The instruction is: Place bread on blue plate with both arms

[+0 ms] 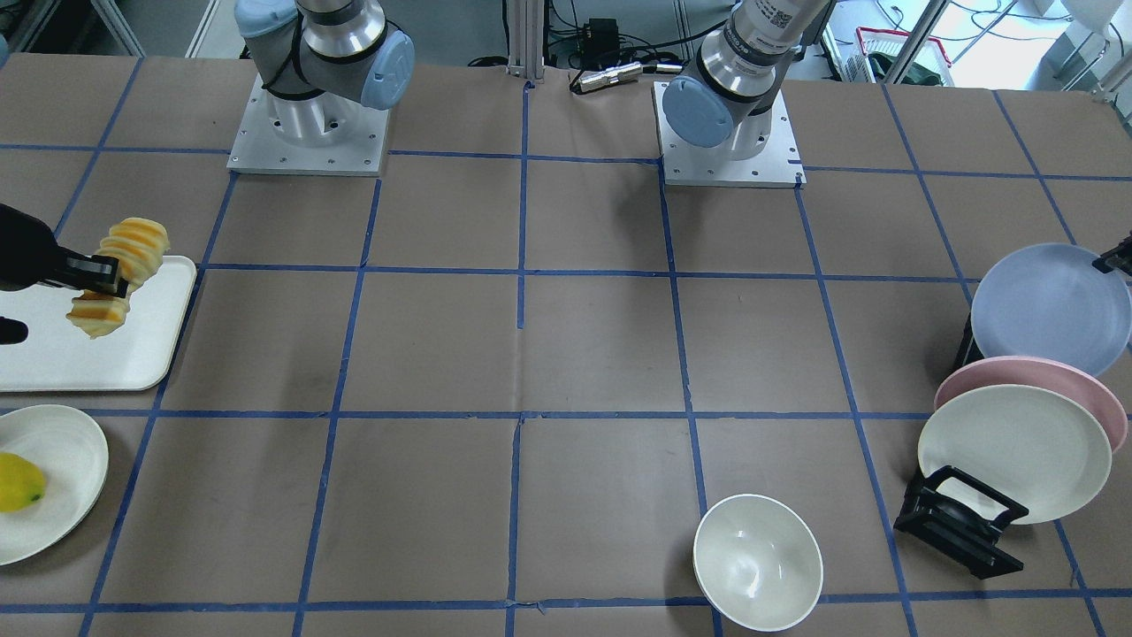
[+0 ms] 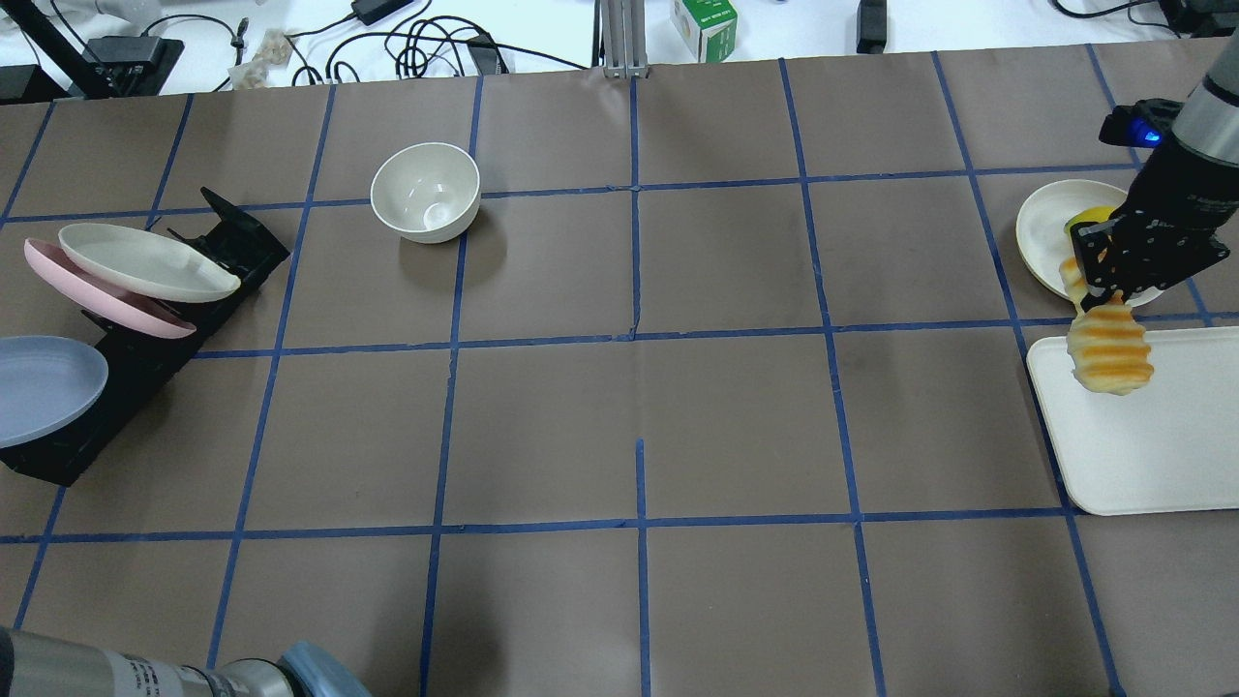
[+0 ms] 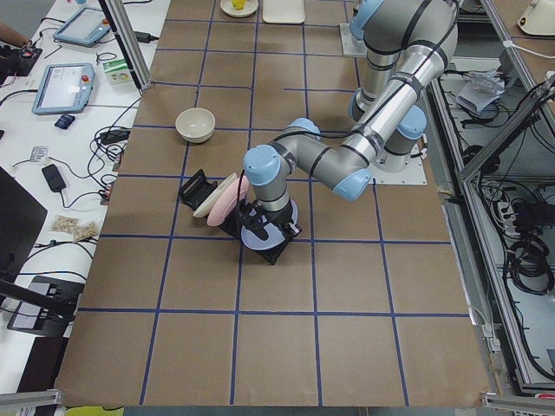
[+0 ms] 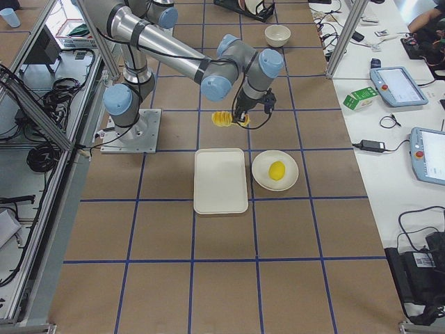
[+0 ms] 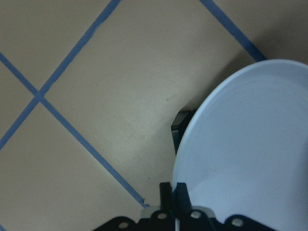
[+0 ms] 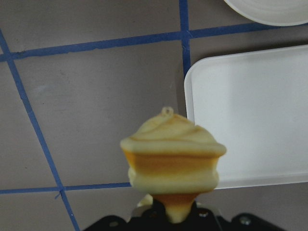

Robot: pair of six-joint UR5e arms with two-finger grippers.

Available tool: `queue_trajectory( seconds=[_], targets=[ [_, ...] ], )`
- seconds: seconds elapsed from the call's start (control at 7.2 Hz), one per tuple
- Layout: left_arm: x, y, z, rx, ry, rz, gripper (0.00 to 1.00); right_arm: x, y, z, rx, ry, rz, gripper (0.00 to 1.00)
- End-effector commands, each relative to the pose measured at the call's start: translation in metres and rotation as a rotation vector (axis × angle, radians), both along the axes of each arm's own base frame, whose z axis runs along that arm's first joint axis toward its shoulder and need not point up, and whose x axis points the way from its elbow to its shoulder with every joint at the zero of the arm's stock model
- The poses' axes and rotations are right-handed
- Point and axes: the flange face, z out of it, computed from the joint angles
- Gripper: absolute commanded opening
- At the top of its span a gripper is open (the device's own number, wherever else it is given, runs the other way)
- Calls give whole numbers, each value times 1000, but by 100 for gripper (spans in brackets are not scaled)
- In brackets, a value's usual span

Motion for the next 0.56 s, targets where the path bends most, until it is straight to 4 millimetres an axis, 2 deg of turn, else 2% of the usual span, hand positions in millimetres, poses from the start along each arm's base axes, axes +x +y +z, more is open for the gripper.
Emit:
queue_trajectory(
  seconds=[0.0, 0.14, 0.28, 0.42],
  targets=[
    [-35, 23, 38, 74, 43, -23, 0, 3, 1, 1, 1, -7, -18, 0],
    [-67, 28, 57, 102, 83, -37, 0, 4, 1, 1, 6, -12, -19, 0],
    [-109, 27, 77, 121, 103, -93, 0, 6, 1, 1, 9, -15, -16, 0],
    [-146, 23, 85, 126, 129, -147, 0, 10, 0, 1, 8, -14, -9, 0]
  ],
)
